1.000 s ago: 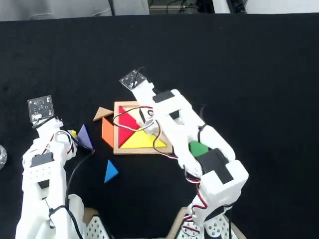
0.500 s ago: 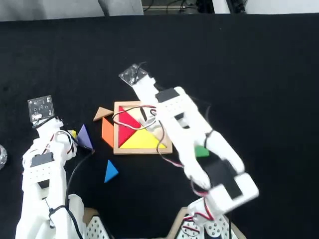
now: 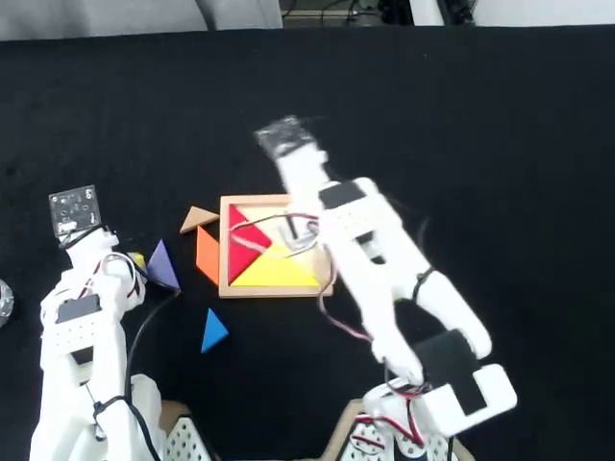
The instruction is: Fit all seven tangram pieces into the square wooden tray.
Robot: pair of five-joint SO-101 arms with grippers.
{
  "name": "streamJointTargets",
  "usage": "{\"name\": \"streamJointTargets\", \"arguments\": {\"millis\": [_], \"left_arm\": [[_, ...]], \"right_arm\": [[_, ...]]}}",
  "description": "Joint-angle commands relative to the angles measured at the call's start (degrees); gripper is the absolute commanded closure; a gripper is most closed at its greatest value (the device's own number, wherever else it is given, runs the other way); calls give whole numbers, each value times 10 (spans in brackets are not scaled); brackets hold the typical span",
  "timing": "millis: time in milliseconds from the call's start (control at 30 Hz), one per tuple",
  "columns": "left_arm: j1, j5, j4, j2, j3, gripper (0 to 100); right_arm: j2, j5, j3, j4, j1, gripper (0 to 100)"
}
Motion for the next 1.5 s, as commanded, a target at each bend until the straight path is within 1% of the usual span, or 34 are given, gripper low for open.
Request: {"name": "streamJointTargets", "arguments": {"millis": [0, 67, 100, 200, 233, 300, 367, 433, 500, 633, 833, 1000, 1133, 1300, 1467], "left_arm": [[33, -42, 34, -4, -40, 810], [102, -92, 71, -4, -56, 810], [138, -106, 107, -4, -77, 810], [217, -110, 234, -4, -178, 809], [233, -111, 273, -4, -211, 809], [251, -111, 328, -4, -262, 808], [259, -118, 356, -4, -288, 808], [263, -140, 361, -3, -291, 808], [275, -147, 358, 16, -291, 808], [275, -140, 316, 131, -323, 808], [262, -74, 316, 343, -448, 808], [267, -40, 313, 437, -508, 808], [260, -38, 308, 470, -524, 808], [240, -40, 258, 477, -503, 807], [219, -41, 244, 476, -502, 807]], "right_arm": [[-33, -16, 36, -67, 26, 987], [-31, -13, 69, -127, 29, 987], [-32, -13, 86, -155, 30, 987], [-32, -12, 114, -201, 53, 987], [-32, -12, 113, -201, 63, 987], [-32, -12, 113, -204, 86, 987], [-32, -12, 111, -204, 105, 987], [-32, -12, 105, -204, 118, 987], [-32, -12, 102, -204, 129, 987], [-32, -12, 100, -205, 149, 987], [-32, -16, 103, -222, 179, 987], [-32, -13, 104, -226, 181, 987], [-32, -13, 104, -226, 180, 987], [-31, -13, 104, -227, 179, 987], [-29, -13, 104, -229, 179, 987]]}}
